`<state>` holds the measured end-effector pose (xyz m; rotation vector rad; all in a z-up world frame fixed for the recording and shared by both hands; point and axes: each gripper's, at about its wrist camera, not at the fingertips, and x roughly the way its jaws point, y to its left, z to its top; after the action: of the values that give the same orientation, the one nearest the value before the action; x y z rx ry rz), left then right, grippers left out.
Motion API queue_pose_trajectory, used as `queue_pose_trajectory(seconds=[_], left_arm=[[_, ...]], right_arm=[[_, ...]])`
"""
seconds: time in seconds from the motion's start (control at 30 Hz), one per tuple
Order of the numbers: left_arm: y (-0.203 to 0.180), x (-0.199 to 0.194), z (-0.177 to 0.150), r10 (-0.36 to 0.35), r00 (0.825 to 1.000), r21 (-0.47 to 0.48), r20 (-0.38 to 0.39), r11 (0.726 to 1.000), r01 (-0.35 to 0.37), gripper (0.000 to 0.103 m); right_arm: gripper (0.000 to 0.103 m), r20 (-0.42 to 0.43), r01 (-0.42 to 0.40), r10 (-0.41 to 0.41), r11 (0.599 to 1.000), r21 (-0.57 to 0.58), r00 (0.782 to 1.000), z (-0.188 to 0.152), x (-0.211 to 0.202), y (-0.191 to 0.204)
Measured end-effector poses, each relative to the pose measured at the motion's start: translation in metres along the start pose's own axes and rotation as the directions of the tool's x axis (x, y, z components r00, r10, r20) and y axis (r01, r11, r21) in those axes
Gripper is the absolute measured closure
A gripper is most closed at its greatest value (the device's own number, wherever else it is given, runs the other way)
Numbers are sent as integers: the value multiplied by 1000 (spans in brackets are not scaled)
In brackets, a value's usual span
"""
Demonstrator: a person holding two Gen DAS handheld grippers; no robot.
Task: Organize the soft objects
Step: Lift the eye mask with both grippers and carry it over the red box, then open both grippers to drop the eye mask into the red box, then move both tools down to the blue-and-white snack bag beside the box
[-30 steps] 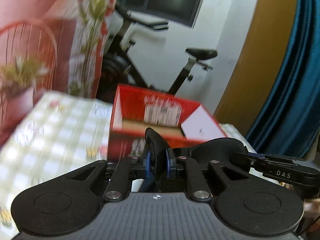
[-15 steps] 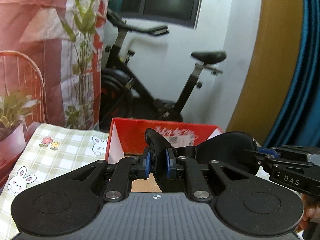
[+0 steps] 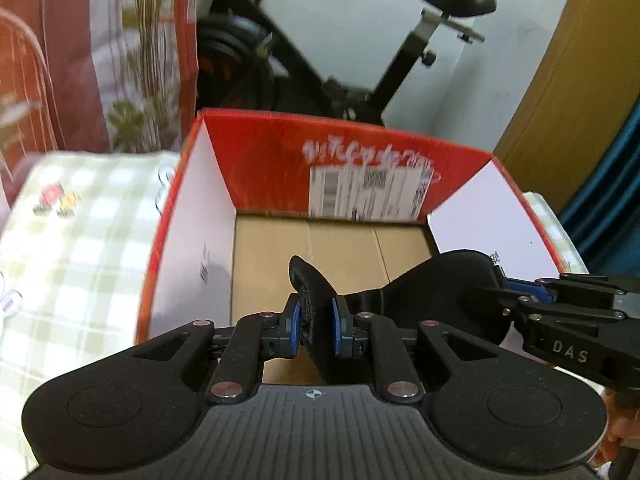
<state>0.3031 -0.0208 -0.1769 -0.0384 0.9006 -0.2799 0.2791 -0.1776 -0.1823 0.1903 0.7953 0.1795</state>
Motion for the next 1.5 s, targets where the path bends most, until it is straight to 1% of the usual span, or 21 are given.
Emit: queue_pose_trajectory(seconds=[0.07, 0.17, 0.27, 0.33, 0.37, 0.4, 0.43, 0.5, 0.6, 0.67, 0.7, 0.83, 0.87, 0.93, 0.97, 1.03, 1.2, 1.33, 1.4, 1.47, 1.5], left_arm=[[1, 3, -1, -13, 1000, -4, -18, 1000, 13, 86], [-2, 7, -2, -10, 999, 12, -38, 1000, 10, 86], [-3, 10, -4, -12, 999, 21, -52, 1000, 13, 86], [-4, 13, -2, -15, 999, 31, -51, 999, 16, 82], [-6, 12, -2, -15, 999, 41, -47, 999, 17, 80], [-7, 11, -2, -15, 999, 49, -42, 999, 17, 70], [-7, 8, -1, -15, 999, 51, -35, 999, 16, 58], [-7, 4, 1, -17, 1000, 46, -17, 999, 18, 44], [-8, -8, 3, -26, 1000, 57, 13, 998, 26, 42], [-11, -18, 3, -21, 999, 78, 37, 997, 18, 37], [-12, -25, 1, -20, 998, 90, 54, 996, 15, 32], [-11, -56, -8, -21, 993, 120, 120, 993, 6, 13], [-9, -64, -11, -23, 991, 124, 134, 992, 6, 12], [-5, -80, -19, -24, 987, 139, 160, 990, 1, 12], [-3, -88, -23, -20, 985, 148, 170, 989, -5, 12], [3, -102, -32, -12, 983, 160, 184, 987, -18, 12], [27, -126, -62, -6, 984, 159, 179, 987, -22, 12], [49, -131, -85, 15, 987, 168, 159, 985, -42, 14], [66, -128, -96, 24, 989, 137, 146, 990, -44, 15], [84, -125, -106, 20, 992, 88, 127, 996, -31, 19], [93, -122, -110, 16, 993, 59, 117, 998, -23, 23]], right_arm=[[90, -17, -7, 8, 1000, 13, 1000, 0, 5, -2], [90, -46, -17, 19, 999, 50, 999, -2, 12, -5], [90, -61, -14, 18, 998, 56, 998, -4, 16, -4], [89, -66, -13, 17, 998, 63, 998, -4, 16, -5], [85, -67, -9, 13, 998, 61, 998, -4, 16, -5], [83, -67, 0, 4, 998, 56, 998, -5, 15, -4], [80, -67, 10, -7, 999, 52, 998, -5, 13, -4], [76, -59, 33, -31, 998, 45, 998, -4, 10, -3], [62, -41, 49, -48, 998, 35, 998, -4, 1, -2], [52, -15, 62, -62, 998, 12, 998, -4, -8, 1], [50, 0, 68, -68, 998, -2, 998, -4, -14, 4], [32, 46, 77, -76, 996, -34, 996, -6, -37, 14], [28, 58, 77, -75, 996, -39, 996, -8, -44, 16], [11, 89, 78, -74, 996, -46, 993, -13, -57, 22], [6, 103, 78, -72, 996, -49, 992, -16, -64, 26], [3, 127, 73, -65, 996, -55, 990, -23, -75, 32], [2, 144, 33, -24, 998, -61, 989, -42, -94, 50], [4, 152, 14, -2, 997, -80, 988, -63, -100, 69], [6, 147, -1, 12, 997, -74, 989, -73, -101, 79], [9, 141, -23, 31, 998, -61, 990, -82, -101, 89], [10, 136, -35, 42, 998, -57, 990, -86, -101, 94]])
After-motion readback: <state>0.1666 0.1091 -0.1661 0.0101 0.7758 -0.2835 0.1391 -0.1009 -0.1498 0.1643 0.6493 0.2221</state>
